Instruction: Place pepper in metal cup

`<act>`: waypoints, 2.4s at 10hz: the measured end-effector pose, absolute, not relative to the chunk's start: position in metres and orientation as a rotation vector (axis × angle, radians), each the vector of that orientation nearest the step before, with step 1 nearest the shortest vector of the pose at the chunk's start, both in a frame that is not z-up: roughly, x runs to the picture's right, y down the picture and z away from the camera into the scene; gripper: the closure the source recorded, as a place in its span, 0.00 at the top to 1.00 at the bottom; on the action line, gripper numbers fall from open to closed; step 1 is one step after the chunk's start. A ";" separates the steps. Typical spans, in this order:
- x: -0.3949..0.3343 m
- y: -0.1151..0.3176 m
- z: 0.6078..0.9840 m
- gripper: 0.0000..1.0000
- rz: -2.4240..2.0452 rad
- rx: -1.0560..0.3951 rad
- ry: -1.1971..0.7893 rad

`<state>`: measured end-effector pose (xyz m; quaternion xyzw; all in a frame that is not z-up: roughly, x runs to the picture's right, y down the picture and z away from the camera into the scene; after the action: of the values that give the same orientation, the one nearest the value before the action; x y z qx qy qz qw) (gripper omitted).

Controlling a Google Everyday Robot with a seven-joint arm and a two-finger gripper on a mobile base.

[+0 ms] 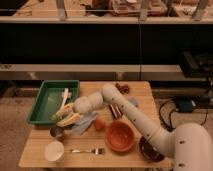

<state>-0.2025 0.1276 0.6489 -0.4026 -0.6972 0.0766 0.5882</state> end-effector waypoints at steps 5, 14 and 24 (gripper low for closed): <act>-0.217 0.139 0.654 0.06 0.139 -1.027 -1.598; -0.244 0.160 0.662 0.06 0.065 -1.111 -1.540; -0.241 0.159 0.690 0.54 0.108 -1.105 -1.510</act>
<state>-0.2412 0.1592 0.6895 -0.4752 -0.6493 0.0463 0.5919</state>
